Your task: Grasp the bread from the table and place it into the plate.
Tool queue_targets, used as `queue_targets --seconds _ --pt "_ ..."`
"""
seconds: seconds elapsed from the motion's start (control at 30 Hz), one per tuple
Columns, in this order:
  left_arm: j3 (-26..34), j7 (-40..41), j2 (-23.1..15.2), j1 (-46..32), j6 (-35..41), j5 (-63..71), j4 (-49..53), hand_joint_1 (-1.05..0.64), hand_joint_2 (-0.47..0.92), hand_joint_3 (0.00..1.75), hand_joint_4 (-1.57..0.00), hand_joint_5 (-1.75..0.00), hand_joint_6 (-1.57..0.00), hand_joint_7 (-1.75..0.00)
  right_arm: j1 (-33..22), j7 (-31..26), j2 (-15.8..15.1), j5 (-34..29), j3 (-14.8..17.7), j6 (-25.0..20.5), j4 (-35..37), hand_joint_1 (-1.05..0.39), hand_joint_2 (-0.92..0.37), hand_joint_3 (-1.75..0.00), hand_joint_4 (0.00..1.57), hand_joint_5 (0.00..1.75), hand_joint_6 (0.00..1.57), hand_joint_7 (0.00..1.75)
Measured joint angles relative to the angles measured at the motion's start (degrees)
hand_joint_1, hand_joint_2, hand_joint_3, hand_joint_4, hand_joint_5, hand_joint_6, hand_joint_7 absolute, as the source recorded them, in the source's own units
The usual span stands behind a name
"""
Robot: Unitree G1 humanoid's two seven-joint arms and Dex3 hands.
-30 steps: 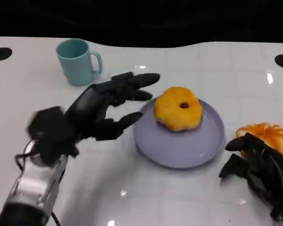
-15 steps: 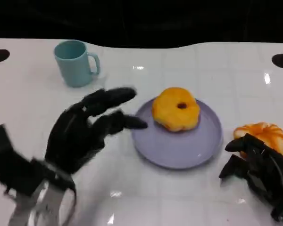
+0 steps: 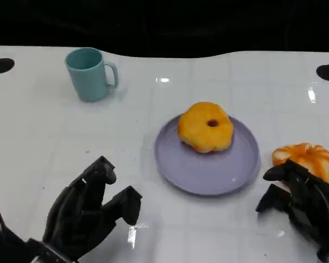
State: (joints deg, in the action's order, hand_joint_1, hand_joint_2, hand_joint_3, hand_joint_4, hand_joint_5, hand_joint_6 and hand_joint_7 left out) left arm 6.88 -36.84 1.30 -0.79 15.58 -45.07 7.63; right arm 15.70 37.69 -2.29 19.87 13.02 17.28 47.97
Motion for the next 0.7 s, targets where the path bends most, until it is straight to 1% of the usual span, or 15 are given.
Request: queue_targets --seconds 0.07,0.27,0.43,0.7 --pt "0.36 0.01 0.24 -0.04 0.30 0.20 0.02 -0.56 0.92 0.31 -0.96 -1.75 -0.73 -1.75 -0.01 -0.11 0.00 0.00 0.01 -0.31 -0.32 -0.55 -0.92 -0.22 0.67 1.56 0.64 1.22" --pt "0.66 0.40 1.97 -1.61 -0.18 2.07 0.14 -0.57 0.92 0.28 -0.94 -1.75 -0.72 -1.75 -0.27 -1.43 0.08 0.06 0.02 -2.09 -1.61 -0.55 -0.92 -0.21 0.67 1.55 0.63 1.22" --pt "0.97 0.36 2.05 -1.71 -1.67 3.56 1.75 -0.59 0.92 0.25 -0.93 -1.75 -0.71 -1.75 -0.81 -1.52 0.11 0.07 0.00 -2.68 -2.34 -0.54 -0.92 -0.22 0.66 1.54 0.62 1.23" --pt "1.04 0.37 2.26 -1.71 -1.82 4.54 1.82 -0.59 0.92 0.23 -0.92 -1.75 -0.70 -1.75 -0.83 -1.04 0.11 0.33 0.06 -2.68 -2.41 -0.55 -0.92 -0.21 0.67 1.55 0.62 1.24"
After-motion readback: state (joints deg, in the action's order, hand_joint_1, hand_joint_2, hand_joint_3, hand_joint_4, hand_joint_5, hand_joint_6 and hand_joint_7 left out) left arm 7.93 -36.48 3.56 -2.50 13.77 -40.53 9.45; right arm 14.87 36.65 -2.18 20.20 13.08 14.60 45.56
